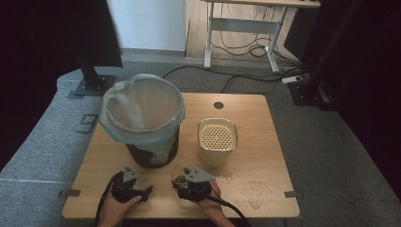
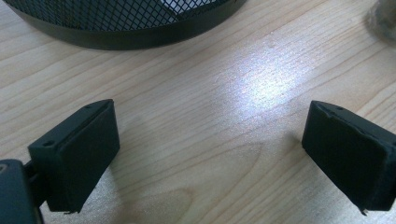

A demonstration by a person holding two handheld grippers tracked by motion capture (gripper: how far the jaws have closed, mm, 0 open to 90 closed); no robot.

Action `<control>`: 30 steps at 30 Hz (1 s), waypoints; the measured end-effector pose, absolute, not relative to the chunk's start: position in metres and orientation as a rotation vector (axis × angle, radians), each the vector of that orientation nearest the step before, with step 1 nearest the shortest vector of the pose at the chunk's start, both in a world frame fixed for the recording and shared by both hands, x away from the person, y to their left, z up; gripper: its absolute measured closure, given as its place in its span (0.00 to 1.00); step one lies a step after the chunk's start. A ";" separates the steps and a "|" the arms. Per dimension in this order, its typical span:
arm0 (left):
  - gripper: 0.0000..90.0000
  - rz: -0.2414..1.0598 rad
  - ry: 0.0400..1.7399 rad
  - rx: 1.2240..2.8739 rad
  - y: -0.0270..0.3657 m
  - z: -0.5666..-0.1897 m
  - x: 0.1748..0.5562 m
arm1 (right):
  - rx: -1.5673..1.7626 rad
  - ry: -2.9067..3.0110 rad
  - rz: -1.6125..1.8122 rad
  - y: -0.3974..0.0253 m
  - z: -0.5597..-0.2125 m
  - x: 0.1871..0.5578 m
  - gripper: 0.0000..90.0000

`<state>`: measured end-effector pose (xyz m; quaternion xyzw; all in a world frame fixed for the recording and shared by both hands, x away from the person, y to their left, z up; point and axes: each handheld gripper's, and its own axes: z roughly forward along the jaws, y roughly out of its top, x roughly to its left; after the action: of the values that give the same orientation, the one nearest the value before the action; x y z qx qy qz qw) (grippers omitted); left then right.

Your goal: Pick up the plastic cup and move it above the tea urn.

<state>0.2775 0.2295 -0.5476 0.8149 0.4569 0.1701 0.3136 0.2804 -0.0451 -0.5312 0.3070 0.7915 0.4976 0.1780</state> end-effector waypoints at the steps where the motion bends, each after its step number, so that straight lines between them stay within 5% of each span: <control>1: 0.04 0.449 1.205 2.149 0.229 -0.548 0.277 | 0.868 2.231 1.416 -0.048 -0.528 0.279 0.40; 30: 0.04 0.449 1.205 2.151 0.229 -0.547 0.277 | 0.922 1.889 1.516 -0.167 -0.414 0.281 0.42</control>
<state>0.2774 0.2294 -0.5475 0.8153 0.4568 0.1701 0.3124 0.2814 -0.1672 -0.4142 0.3423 0.7015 0.5631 0.2714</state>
